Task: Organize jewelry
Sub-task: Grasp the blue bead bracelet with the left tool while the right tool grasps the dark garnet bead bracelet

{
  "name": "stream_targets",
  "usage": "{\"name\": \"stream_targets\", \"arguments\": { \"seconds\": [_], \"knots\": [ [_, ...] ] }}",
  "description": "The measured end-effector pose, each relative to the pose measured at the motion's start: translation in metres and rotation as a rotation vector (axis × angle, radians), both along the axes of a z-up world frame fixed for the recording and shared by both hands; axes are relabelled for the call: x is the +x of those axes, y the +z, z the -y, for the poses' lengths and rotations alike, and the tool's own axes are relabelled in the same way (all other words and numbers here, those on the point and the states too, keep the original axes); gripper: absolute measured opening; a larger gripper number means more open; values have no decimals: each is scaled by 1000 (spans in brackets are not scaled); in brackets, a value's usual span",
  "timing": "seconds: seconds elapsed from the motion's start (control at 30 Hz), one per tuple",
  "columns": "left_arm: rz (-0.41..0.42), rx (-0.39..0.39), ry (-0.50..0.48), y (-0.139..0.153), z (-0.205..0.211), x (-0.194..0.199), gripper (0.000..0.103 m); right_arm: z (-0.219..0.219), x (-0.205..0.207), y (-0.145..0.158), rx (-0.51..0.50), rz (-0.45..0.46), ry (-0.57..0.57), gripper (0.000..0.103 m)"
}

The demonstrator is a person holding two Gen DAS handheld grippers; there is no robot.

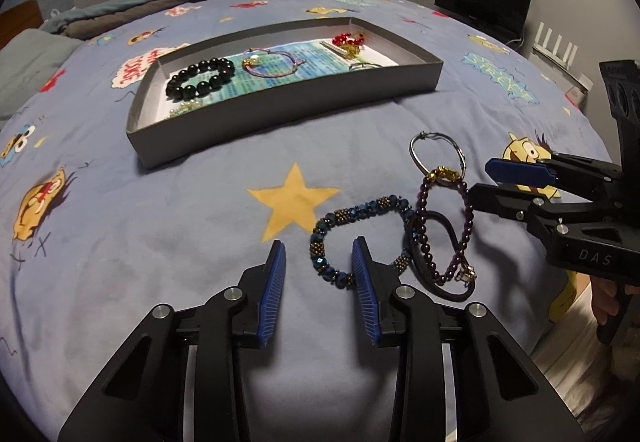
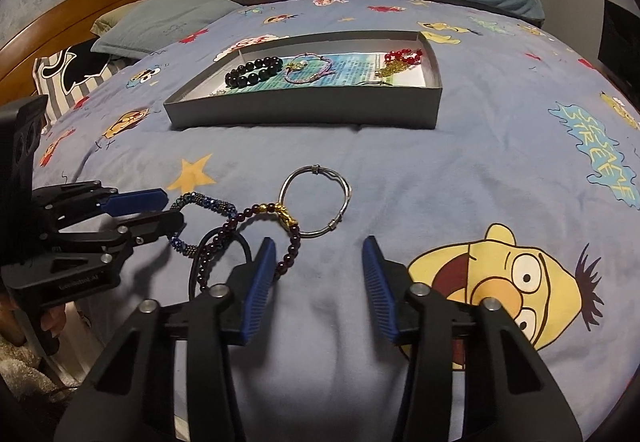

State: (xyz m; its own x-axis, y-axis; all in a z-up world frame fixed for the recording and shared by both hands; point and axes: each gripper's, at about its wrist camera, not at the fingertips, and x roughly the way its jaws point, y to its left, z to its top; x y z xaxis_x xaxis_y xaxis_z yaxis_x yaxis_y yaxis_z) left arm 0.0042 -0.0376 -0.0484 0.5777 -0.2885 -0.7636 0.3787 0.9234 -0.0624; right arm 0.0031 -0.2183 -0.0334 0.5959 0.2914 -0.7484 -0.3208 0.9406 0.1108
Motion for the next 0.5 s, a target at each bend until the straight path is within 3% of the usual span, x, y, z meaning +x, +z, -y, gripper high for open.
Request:
{"name": "stream_targets", "arguments": {
  "seconds": [0.13, 0.3, 0.4, 0.5],
  "knots": [
    [-9, 0, 5, -3, 1, 3, 31, -5, -1, -2, 8, -15, 29, 23],
    [-20, 6, 7, -7, 4, 10, 29, -11, 1, -9, 14, -39, 37, 21],
    [-25, 11, 8, -10, 5, 14, 27, -10, 5, -11, 27, -45, 25, 14],
    [-3, 34, 3, -9, 7, 12, 9, -10, 4, -11, 26, -39, 24, 9]
  ]
}}
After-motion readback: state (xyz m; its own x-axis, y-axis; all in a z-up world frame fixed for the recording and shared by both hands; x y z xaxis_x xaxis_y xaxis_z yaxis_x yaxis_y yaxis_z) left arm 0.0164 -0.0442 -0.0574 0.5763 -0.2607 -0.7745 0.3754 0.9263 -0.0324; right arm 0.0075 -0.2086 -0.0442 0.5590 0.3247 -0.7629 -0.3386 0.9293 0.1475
